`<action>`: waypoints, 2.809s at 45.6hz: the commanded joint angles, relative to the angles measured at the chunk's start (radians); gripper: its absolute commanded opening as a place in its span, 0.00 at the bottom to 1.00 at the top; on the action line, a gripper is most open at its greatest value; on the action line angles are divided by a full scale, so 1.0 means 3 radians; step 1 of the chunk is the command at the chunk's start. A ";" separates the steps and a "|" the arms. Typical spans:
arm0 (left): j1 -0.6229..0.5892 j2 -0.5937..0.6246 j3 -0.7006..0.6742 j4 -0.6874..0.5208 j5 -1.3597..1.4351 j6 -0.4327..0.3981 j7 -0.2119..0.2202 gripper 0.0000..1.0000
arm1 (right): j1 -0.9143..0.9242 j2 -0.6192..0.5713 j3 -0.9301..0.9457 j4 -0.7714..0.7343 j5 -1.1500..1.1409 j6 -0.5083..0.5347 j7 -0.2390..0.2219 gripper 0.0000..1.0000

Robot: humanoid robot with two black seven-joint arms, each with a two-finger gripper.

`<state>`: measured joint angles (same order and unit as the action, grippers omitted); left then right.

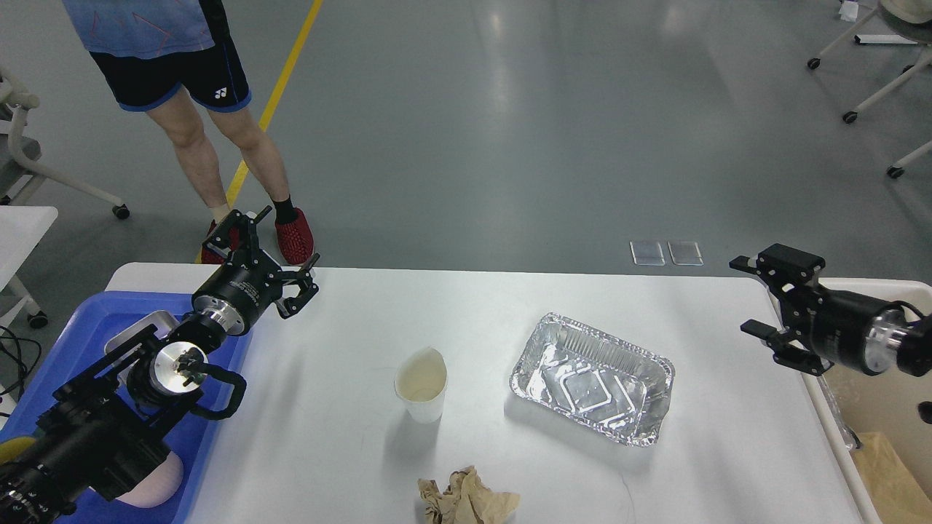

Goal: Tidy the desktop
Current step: 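Reach the right gripper to the foil tray's near edge and grasp it, then lift the foil tray with the right gripper and tilt it up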

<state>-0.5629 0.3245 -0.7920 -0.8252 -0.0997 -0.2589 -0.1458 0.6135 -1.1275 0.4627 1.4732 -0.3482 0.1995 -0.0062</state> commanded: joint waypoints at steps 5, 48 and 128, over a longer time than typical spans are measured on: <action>0.0000 -0.0008 -0.0009 0.0000 0.0000 -0.0001 0.0000 0.98 | -0.0020 -0.0812 -0.0034 0.0463 -0.0020 0.0321 -0.0010 1.00; 0.0051 -0.0003 0.0042 0.0000 0.0005 0.0081 0.0005 0.98 | -0.0076 0.0991 -0.0693 -0.0973 -0.1263 0.0363 -0.0128 1.00; 0.0214 0.0064 0.0068 -0.0051 0.0005 0.0193 0.0026 0.98 | 0.0414 0.2071 -0.1010 -0.1904 -0.1534 0.0490 -0.0076 0.00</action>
<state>-0.5093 0.3422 -0.7702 -0.8407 -0.0982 -0.2001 -0.1372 0.7209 -0.5062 0.1606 0.8997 -0.8083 0.3462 -0.0310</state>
